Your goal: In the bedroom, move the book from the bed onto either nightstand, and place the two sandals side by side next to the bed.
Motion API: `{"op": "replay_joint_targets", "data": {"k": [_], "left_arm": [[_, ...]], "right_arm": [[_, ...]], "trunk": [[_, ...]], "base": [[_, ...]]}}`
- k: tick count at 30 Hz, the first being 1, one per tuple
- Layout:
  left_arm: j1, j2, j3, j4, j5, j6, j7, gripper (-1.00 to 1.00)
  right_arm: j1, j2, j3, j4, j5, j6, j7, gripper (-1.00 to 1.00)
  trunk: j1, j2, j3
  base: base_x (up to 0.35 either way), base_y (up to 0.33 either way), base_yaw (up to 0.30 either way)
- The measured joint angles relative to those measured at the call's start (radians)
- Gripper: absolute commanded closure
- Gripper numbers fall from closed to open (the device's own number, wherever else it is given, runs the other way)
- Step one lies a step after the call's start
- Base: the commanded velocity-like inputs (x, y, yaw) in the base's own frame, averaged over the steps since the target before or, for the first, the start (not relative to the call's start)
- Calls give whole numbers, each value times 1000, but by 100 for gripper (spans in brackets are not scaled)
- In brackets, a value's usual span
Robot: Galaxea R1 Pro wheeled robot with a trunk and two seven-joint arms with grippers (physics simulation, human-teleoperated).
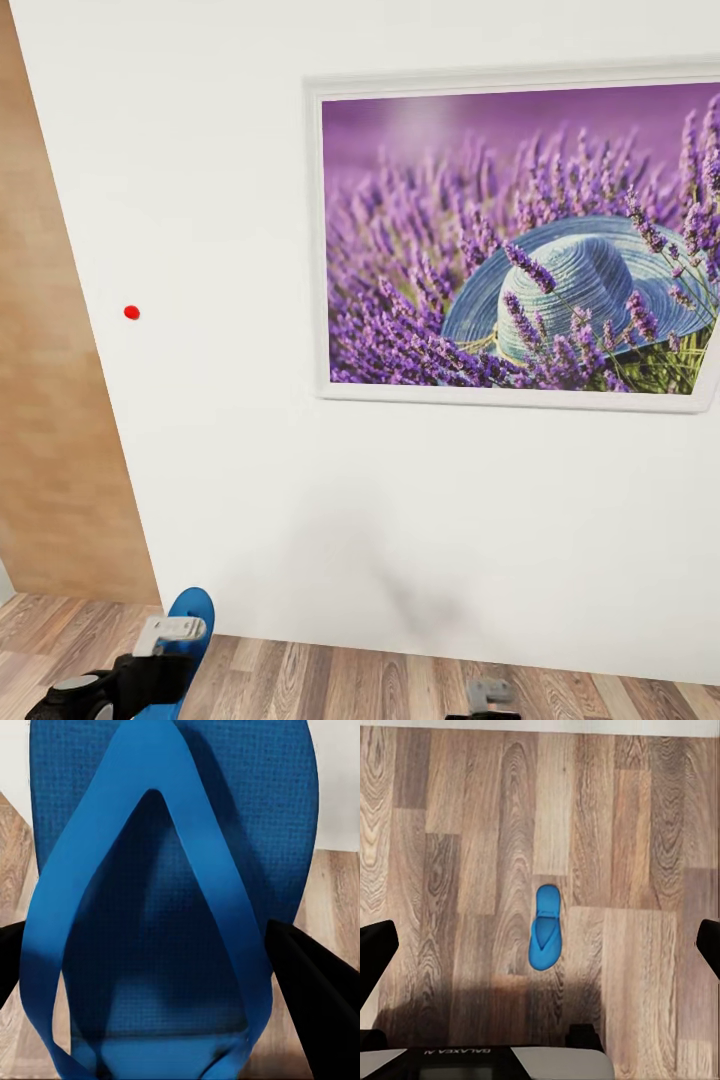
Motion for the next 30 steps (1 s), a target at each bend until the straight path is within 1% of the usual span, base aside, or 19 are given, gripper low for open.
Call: {"op": "replay_joint_targets", "data": {"k": [3, 7, 9, 11, 14, 25, 30], "left_arm": [[4, -3, 0, -12, 1, 32, -3, 100], [8, -7, 0, -19, 1, 47, -9, 100], [14, -8, -1, -21, 0, 40, -12, 100], [19, -7, 2, -23, -1, 5, -14, 100], [21, -7, 6, -23, -1, -12, -16, 100], [23, -3, 12, -24, 0, 17, -16, 100], [24, -8, 8, -24, -1, 19, -16, 100]], "right_arm": [[-4, 1, 1, -1, 0, 0, -9, -100], [-11, 1, 1, 0, 0, 1, -15, -100], [-13, 0, 1, 0, 0, 0, -16, -100], [-15, -1, 0, 1, 0, 0, -17, -100], [-16, -3, 0, 1, -1, 0, -17, -100], [-17, -3, 1, 0, -1, -1, -13, -100], [-17, -5, 0, 0, -1, -3, -9, -100]], "trunk": [[0, 0, 0], [0, 0, 0], [0, 0, 0], [0, 0, 0], [0, 0, 0], [0, 0, 0], [19, -35, -16]], "base": [[0, 0, 0], [0, 0, 0], [0, 0, 0], [0, 0, 0], [0, 0, 0], [0, 0, 0], [0, 0, 0]]}}
